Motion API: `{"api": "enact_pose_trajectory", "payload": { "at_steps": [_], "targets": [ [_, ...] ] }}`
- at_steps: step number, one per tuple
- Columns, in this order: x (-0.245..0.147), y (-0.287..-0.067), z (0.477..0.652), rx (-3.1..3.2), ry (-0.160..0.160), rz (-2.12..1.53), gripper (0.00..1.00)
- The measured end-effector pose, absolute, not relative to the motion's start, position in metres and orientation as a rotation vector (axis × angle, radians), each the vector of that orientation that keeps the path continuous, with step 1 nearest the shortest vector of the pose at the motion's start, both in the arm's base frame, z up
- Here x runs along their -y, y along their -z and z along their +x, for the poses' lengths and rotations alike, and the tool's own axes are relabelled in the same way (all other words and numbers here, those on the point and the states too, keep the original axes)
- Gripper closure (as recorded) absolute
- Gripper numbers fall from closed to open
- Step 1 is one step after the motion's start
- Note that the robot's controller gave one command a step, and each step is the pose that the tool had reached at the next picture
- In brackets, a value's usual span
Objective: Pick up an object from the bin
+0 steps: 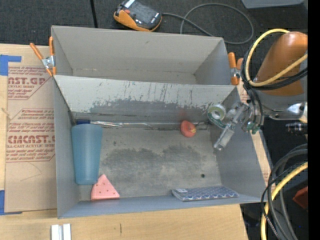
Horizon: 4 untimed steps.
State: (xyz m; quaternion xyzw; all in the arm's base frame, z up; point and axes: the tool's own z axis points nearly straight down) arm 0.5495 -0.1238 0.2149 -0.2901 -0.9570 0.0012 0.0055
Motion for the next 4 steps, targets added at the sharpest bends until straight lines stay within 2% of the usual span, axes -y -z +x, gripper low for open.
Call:
{"api": "enact_pose_trajectory", "payload": {
  "at_steps": [1,2,3,4],
  "targets": [
    [0.123,-0.243,0.554,2.979,-0.004,-0.949,0.0],
    [0.139,-0.285,0.543,2.993,-0.003,-0.929,0.0],
    [0.148,-0.267,0.544,2.98,-0.005,-0.977,0.0],
    [0.147,-0.296,0.54,2.961,-0.005,-0.995,0.0]
  ]
}}
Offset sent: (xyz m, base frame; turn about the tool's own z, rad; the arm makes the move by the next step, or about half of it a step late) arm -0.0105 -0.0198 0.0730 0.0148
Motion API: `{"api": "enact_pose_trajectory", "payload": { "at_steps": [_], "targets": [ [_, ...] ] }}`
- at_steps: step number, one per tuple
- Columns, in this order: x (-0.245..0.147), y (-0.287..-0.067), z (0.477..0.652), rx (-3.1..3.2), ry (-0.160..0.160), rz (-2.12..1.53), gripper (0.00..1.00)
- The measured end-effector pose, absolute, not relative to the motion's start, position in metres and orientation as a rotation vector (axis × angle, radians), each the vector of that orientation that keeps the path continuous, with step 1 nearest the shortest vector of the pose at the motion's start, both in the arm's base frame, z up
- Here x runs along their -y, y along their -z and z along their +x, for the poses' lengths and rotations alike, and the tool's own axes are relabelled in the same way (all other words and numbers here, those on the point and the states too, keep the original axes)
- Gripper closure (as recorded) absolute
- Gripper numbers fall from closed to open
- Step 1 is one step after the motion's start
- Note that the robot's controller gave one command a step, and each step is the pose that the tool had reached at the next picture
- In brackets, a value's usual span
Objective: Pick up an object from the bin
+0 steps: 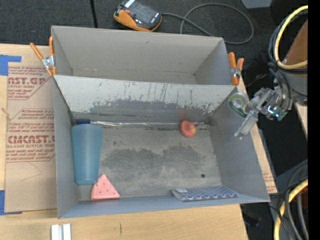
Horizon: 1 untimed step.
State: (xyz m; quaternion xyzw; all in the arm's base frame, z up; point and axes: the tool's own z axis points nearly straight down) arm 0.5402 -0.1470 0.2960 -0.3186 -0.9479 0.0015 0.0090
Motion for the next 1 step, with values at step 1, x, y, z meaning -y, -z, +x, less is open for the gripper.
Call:
{"api": "enact_pose_trajectory", "payload": {
  "at_steps": [1],
  "targets": [
    [0.1494,-0.2732,0.5529,2.975,-0.005,-1.022,0.0]
  ]
}}
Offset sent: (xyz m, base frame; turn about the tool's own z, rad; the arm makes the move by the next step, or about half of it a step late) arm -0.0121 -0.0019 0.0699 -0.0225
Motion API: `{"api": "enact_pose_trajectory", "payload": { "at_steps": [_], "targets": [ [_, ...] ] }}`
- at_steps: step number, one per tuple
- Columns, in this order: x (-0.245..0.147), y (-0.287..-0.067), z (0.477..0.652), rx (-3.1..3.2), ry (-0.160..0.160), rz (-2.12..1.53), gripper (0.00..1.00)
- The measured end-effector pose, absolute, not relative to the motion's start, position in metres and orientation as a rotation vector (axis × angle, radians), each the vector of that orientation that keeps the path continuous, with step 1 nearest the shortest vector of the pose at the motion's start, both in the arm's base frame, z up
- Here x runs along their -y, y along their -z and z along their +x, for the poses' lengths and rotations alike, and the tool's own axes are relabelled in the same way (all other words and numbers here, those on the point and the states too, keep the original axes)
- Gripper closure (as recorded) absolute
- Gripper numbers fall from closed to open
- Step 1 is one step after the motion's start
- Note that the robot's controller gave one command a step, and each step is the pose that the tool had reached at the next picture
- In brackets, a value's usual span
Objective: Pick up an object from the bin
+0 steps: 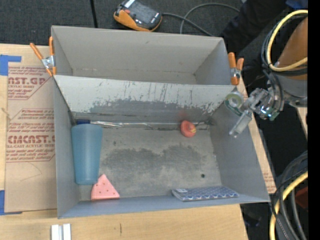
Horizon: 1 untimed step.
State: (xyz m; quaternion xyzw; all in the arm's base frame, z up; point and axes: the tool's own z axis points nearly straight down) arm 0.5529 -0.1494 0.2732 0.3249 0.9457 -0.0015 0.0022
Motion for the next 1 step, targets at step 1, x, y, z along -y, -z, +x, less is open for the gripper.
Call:
{"api": "enact_pose_trajectory", "payload": {
  "at_steps": [1],
  "targets": [
    [0.149,-0.3688,0.5294,-2.998,0.005,0.968,1.0]
  ]
}}
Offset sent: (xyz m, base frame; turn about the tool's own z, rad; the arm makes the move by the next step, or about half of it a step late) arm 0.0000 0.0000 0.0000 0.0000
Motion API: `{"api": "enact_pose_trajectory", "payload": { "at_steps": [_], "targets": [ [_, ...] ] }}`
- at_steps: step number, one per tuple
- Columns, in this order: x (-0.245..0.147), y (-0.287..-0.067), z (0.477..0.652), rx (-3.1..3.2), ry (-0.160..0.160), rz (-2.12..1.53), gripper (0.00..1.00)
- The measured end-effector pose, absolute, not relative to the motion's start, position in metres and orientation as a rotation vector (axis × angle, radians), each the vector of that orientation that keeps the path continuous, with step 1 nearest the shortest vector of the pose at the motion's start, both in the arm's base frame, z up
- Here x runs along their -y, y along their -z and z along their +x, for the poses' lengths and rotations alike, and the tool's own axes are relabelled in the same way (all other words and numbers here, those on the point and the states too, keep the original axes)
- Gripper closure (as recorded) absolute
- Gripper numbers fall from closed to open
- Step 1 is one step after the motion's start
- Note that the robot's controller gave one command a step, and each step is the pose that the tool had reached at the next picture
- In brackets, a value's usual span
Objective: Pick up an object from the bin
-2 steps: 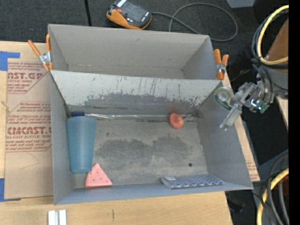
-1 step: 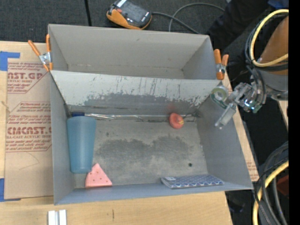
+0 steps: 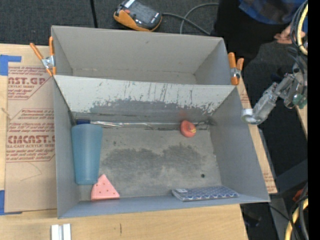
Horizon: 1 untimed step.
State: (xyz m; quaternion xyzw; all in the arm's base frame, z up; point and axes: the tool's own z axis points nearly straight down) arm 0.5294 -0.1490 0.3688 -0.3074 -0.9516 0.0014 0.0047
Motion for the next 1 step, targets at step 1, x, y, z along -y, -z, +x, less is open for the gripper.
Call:
{"api": "enact_pose_trajectory", "payload": {
  "at_steps": [1],
  "targets": [
    [0.1486,-0.3661,0.5289,2.975,-0.005,-0.961,1.0]
  ]
}}
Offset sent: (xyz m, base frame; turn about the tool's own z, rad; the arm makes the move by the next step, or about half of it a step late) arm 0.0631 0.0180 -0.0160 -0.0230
